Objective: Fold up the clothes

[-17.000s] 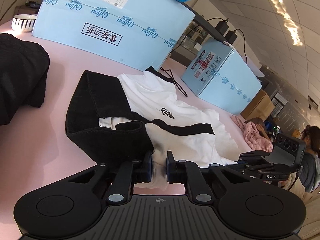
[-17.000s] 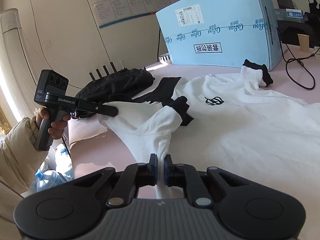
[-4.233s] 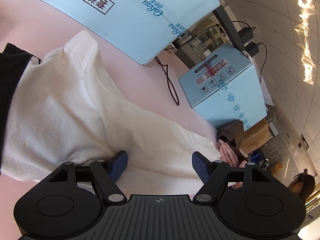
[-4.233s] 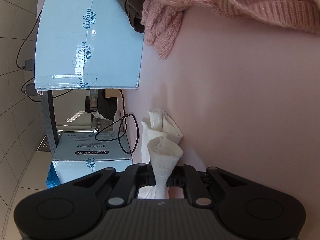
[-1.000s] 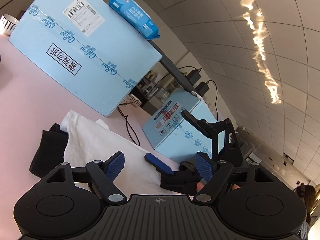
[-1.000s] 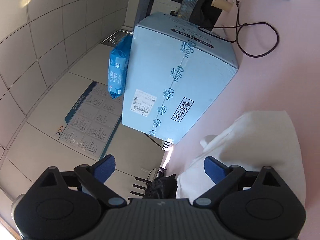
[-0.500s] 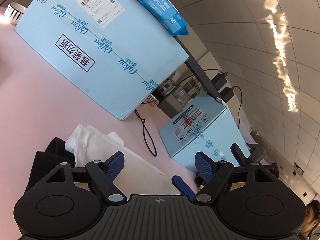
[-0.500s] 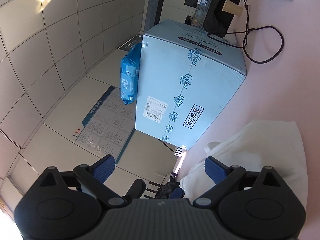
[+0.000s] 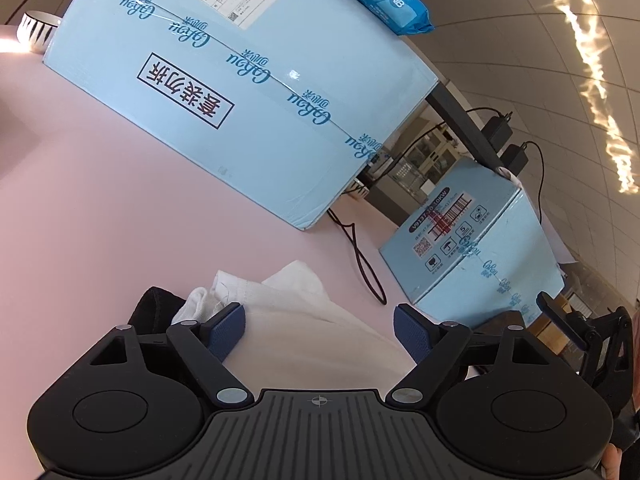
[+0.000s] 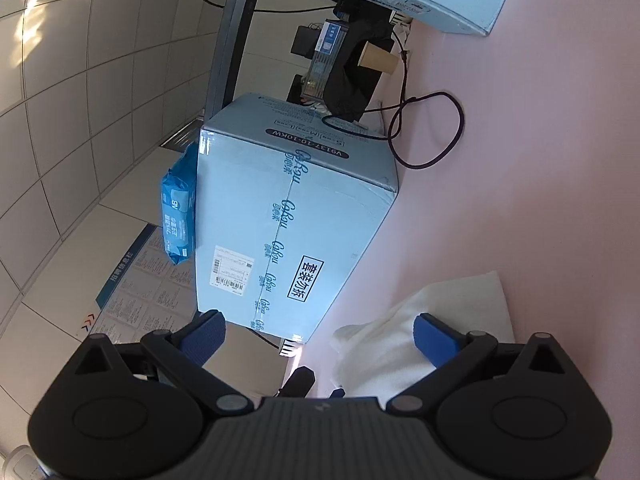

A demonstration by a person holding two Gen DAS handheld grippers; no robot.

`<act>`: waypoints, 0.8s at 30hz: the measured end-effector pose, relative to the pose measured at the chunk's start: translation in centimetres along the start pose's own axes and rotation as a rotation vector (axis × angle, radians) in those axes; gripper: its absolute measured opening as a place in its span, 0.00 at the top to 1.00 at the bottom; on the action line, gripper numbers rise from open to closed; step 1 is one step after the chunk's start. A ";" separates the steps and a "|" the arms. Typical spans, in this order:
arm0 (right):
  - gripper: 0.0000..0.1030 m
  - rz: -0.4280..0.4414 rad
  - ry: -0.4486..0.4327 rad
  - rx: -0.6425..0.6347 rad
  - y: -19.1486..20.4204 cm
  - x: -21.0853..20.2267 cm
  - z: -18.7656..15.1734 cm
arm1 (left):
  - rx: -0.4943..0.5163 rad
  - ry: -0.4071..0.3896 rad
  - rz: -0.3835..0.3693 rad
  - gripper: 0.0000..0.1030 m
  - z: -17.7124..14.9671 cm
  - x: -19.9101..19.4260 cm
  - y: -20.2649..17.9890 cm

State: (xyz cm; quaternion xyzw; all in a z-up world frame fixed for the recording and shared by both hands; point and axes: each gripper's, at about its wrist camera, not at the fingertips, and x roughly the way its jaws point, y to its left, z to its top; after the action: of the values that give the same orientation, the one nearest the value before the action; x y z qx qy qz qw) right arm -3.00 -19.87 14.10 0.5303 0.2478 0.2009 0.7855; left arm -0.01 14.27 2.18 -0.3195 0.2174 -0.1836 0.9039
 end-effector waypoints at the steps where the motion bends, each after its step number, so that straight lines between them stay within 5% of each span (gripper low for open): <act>1: 0.00 -0.045 -0.033 -0.031 0.2 -0.5 0.1 | -0.012 -0.001 -0.020 0.19 0.2 -0.2 0.1; 4: 0.00 -0.320 -0.090 -0.170 1.2 -1.2 0.1 | -0.036 0.002 -0.075 0.19 0.6 -0.8 0.4; 8: 0.00 -0.268 0.070 -0.101 -0.3 0.1 -0.1 | -0.041 0.057 -0.160 0.19 1.0 -0.8 0.3; 13: 0.03 -0.288 0.156 -0.243 0.7 1.6 -1.4 | -0.031 0.092 -0.261 0.19 0.9 -1.1 -0.2; 17: 0.47 -0.331 0.148 -0.205 0.2 1.8 -1.5 | -0.014 0.074 -0.359 0.19 0.8 -2.0 -0.8; 24: 0.66 -0.300 0.135 -0.101 -1.0 1.3 -1.0 | -0.010 0.081 -0.419 0.18 1.0 -2.7 -1.0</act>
State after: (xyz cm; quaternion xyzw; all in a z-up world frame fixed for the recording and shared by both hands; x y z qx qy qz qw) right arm -2.46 -18.76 12.60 0.4325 0.3661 0.1286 0.8138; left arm -1.98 15.32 4.24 -0.3545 0.1833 -0.3791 0.8349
